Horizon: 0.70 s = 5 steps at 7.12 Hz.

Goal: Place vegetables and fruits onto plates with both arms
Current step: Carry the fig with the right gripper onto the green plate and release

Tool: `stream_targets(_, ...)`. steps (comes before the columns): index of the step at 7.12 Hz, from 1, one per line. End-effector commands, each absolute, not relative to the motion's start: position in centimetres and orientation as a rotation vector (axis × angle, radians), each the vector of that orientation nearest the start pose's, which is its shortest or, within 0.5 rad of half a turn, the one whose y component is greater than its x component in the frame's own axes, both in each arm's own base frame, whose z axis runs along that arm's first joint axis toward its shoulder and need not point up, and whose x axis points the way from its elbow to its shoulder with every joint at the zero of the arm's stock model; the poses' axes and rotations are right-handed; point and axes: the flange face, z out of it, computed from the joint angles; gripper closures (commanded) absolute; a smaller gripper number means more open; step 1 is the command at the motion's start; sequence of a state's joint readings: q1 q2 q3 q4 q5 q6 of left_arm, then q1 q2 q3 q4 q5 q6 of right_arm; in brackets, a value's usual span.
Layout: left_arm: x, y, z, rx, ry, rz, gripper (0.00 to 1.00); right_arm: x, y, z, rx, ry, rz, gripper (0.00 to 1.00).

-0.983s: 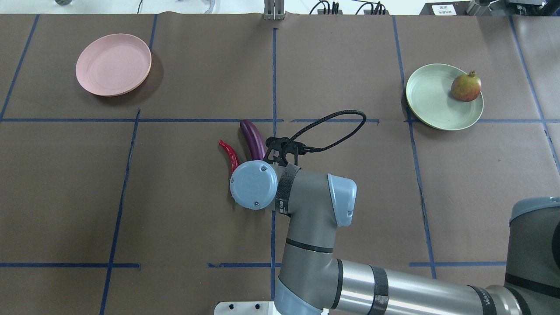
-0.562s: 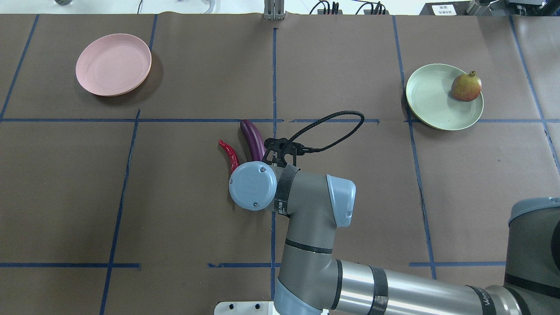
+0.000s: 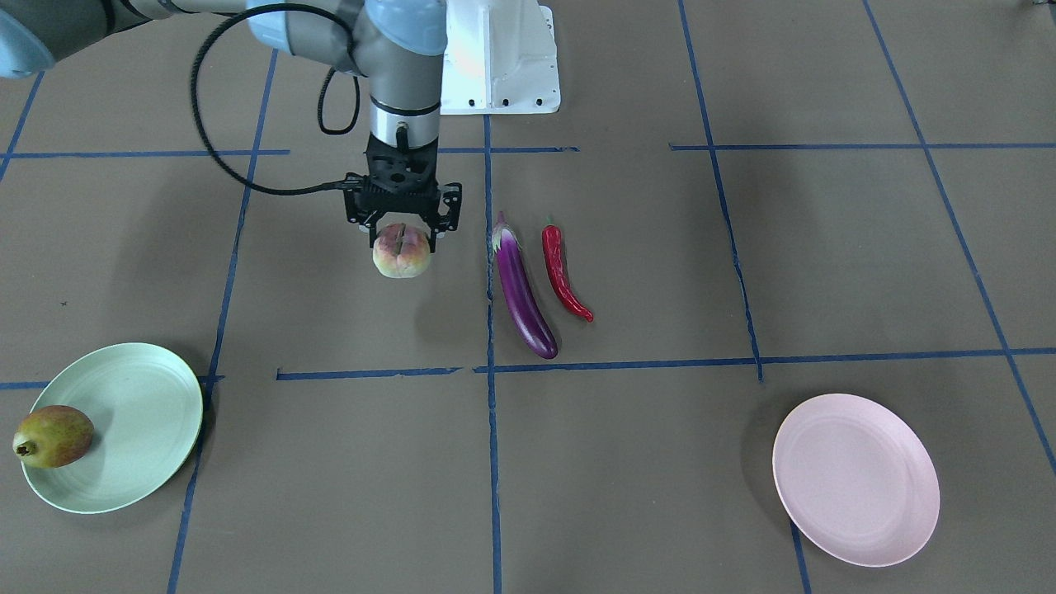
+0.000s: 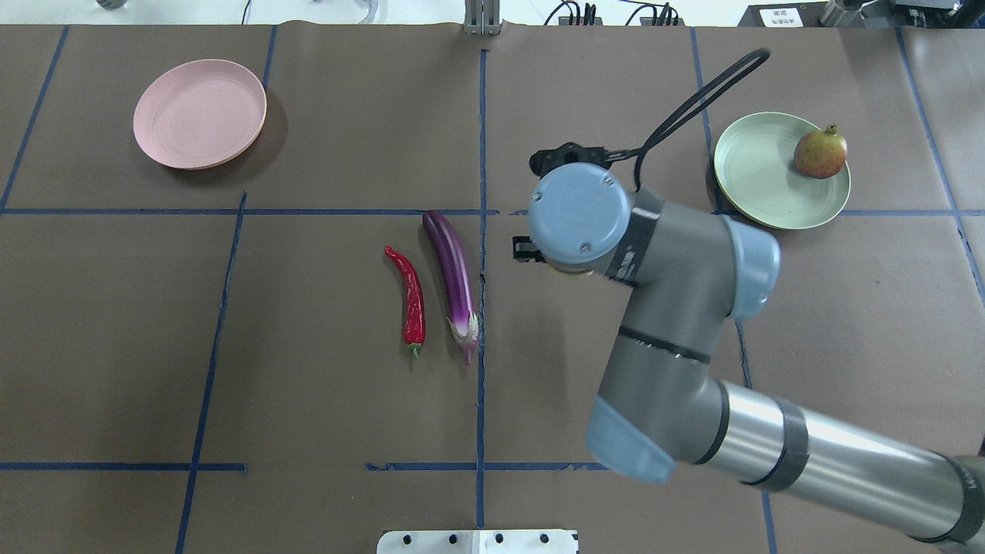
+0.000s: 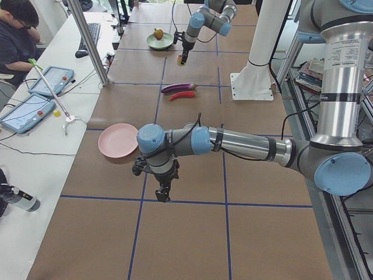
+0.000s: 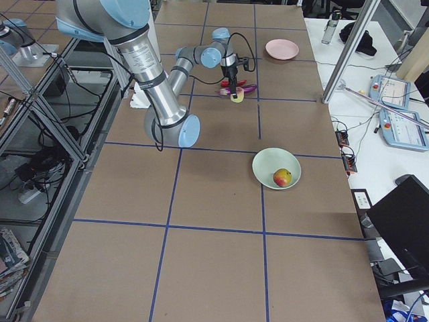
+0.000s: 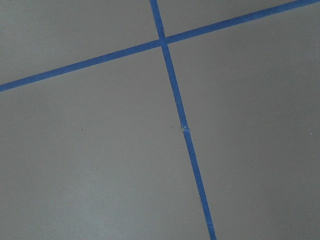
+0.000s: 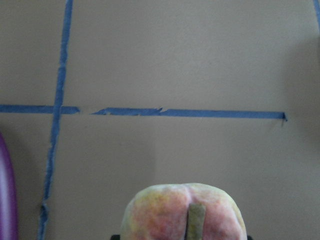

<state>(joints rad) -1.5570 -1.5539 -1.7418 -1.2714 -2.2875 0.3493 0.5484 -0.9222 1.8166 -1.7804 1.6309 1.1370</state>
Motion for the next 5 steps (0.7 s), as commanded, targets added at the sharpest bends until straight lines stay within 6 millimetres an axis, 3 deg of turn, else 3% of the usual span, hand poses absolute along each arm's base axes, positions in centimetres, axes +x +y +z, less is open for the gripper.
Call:
stream_targets(1,-5.9,-46.9,61.7,-0.023,0.731,0.297,0.00,-40.1,-49.3,29.1,0.296,-0.699,-0.024,0.96)
stream_targets(3,-5.6,-46.9,61.9,-0.029,0.732,0.302,0.00,-33.2,-53.4,38.2,0.277,-0.621,-0.130,0.95)
stream_targets(4,-5.6,-46.9,61.9,-0.029,0.732,0.302,0.00,-31.9,-55.0,40.8,0.245,-0.608,-0.171,0.93)
stream_targets(5,-5.6,-46.9,61.9,-0.029,0.732,0.302,0.00,-31.1,-56.1,45.0,0.257,-0.616,-0.170,0.93)
